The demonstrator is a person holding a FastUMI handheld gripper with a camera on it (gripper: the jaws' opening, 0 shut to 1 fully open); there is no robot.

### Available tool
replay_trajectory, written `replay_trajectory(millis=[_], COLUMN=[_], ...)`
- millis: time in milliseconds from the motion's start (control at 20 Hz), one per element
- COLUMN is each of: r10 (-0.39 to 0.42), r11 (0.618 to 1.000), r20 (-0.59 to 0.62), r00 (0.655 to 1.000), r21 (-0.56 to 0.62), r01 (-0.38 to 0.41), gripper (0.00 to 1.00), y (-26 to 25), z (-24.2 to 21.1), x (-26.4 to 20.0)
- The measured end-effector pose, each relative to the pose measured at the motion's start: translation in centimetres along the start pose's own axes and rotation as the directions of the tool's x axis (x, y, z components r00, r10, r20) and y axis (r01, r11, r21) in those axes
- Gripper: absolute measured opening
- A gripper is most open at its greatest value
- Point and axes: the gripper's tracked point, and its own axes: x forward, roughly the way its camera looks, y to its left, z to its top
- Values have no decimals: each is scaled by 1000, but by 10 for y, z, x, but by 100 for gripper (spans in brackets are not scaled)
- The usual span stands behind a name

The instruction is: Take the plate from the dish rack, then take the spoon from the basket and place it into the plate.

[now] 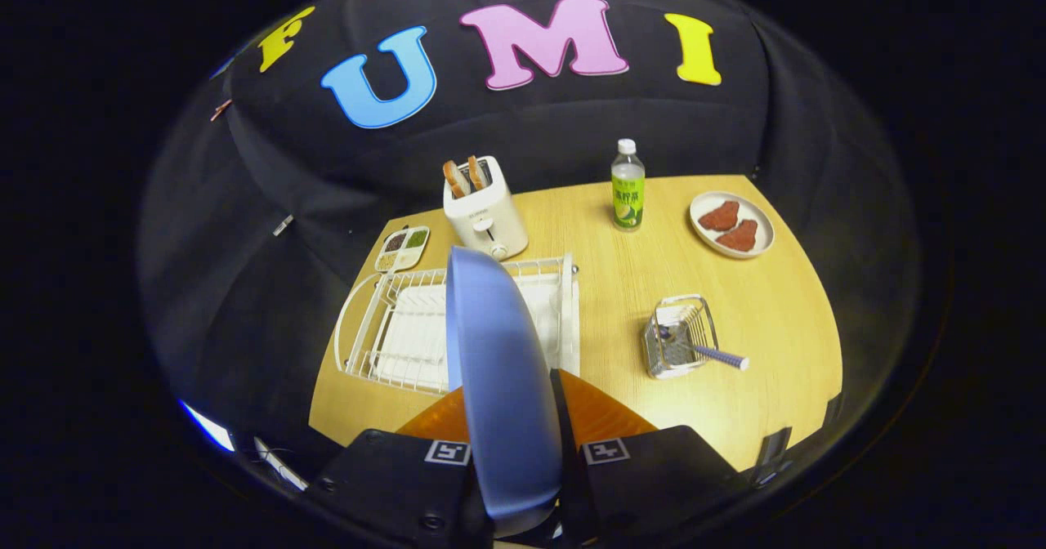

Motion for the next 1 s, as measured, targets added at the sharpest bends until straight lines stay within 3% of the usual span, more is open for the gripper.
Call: replay_trajectory(millis=[250, 500, 750, 1000], r10=[77, 159, 199, 221], r11=[991, 965, 947, 937], r20=[-98, -175, -213, -215], r00=[992, 972, 957, 951], r21=[116, 237, 293, 318], r01=[-65, -115, -132, -145], gripper=[34, 34, 34, 34], y=[-29, -36, -45, -50], z=[-86, -156, -191, -196], x=[-11, 9, 44, 76])
